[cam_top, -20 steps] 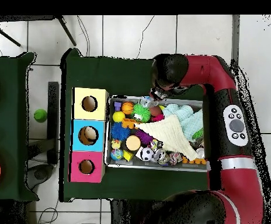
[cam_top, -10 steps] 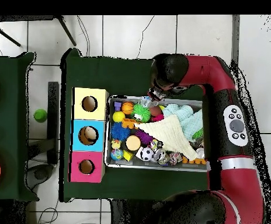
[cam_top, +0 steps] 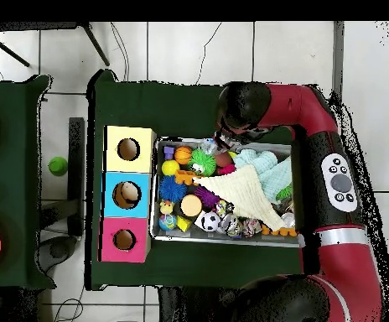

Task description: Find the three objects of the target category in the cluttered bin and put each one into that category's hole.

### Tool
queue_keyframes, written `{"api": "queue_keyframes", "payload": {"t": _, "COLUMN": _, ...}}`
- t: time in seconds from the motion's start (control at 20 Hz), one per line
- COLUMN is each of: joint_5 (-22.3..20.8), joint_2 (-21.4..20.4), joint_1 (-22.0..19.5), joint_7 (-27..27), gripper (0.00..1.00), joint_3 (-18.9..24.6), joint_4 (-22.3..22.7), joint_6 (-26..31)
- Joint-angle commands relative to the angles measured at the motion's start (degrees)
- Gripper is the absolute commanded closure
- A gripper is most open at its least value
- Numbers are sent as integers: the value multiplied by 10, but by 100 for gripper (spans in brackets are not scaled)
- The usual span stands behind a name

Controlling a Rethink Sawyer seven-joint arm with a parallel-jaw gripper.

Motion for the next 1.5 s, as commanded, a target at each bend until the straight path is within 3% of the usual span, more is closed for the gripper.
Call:
{"api": "queue_keyframes", "payload": {"t": 0.05, "joint_5": 5, "joint_2": 8, "joint_1": -27, "joint_7": -97, "gripper": 0, "joint_3": 16, "joint_4": 73, "joint_6": -52}}
{"api": "queue_keyframes", "payload": {"t": 0.75, "joint_5": 11, "joint_2": -8, "joint_1": -79, "joint_7": -107, "gripper": 0, "joint_3": 44, "joint_4": 105, "joint_6": -105}}
{"api": "queue_keyframes", "payload": {"t": 1.15, "joint_5": 29, "joint_2": 1, "joint_1": -59, "joint_7": -97, "gripper": 0, "joint_3": 48, "joint_4": 86, "joint_6": -62}}
{"api": "queue_keyframes", "payload": {"t": 1.5, "joint_5": 37, "joint_2": 14, "joint_1": -44, "joint_7": -87, "gripper": 0, "joint_3": 50, "joint_4": 91, "joint_6": -65}}
